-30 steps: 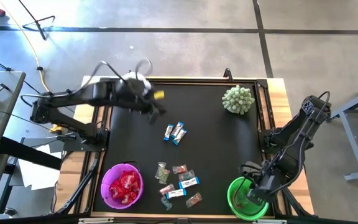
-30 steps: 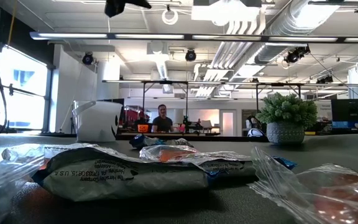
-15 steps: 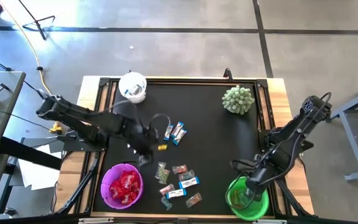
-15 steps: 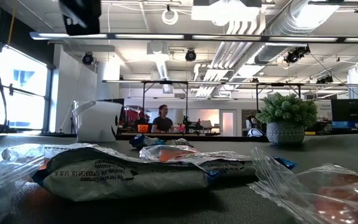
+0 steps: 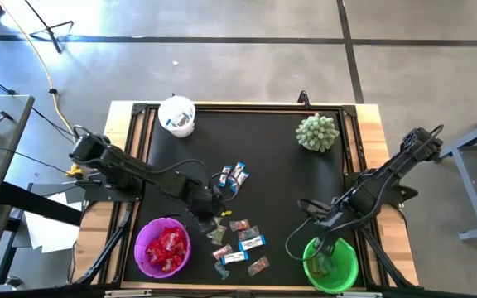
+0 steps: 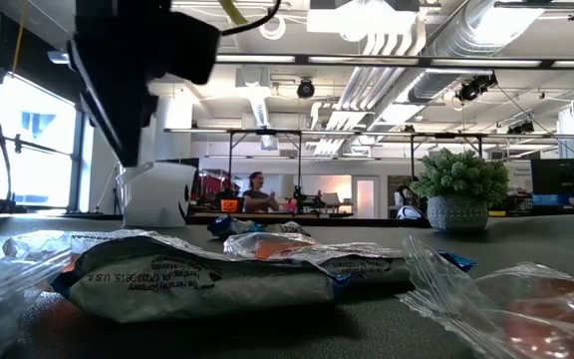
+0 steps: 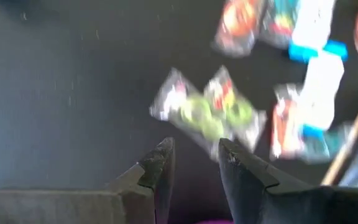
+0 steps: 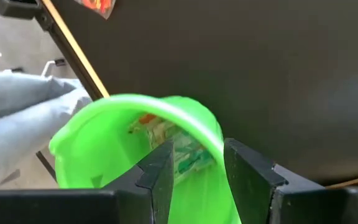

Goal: Sort candy
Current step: Put the green gummy into the green bucket

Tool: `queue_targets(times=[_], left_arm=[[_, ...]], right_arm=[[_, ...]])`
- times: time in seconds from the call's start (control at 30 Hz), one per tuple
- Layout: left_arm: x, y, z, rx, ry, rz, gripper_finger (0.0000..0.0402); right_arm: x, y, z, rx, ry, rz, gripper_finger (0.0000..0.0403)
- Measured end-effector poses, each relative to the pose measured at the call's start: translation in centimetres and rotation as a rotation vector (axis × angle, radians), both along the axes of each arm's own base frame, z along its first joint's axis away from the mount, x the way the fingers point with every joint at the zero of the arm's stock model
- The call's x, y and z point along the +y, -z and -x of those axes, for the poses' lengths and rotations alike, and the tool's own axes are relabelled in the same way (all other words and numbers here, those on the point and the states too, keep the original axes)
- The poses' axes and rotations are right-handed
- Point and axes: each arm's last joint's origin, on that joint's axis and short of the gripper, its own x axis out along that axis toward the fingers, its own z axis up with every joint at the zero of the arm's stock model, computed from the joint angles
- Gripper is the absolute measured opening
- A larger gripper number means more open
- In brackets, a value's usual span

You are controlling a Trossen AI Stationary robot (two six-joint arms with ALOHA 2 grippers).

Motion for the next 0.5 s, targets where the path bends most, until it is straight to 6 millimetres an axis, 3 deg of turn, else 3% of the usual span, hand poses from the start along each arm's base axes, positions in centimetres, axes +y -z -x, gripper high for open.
queue_targets(times=[0.23, 0.5], left_arm=[[-0.7, 2.1, -1.1, -0.019, -0.363, -0.073, 0.0113], [-2.4, 1.9, -0.6, -0.037, -0.666, 0.019, 0.0113]], right_arm=[[-0.7, 0.0, -0.6, 0.008, 0.009, -0.011, 0.0135], [-0.6, 0.1, 0.0, 0.032, -0.193, -0.008, 0.0135]])
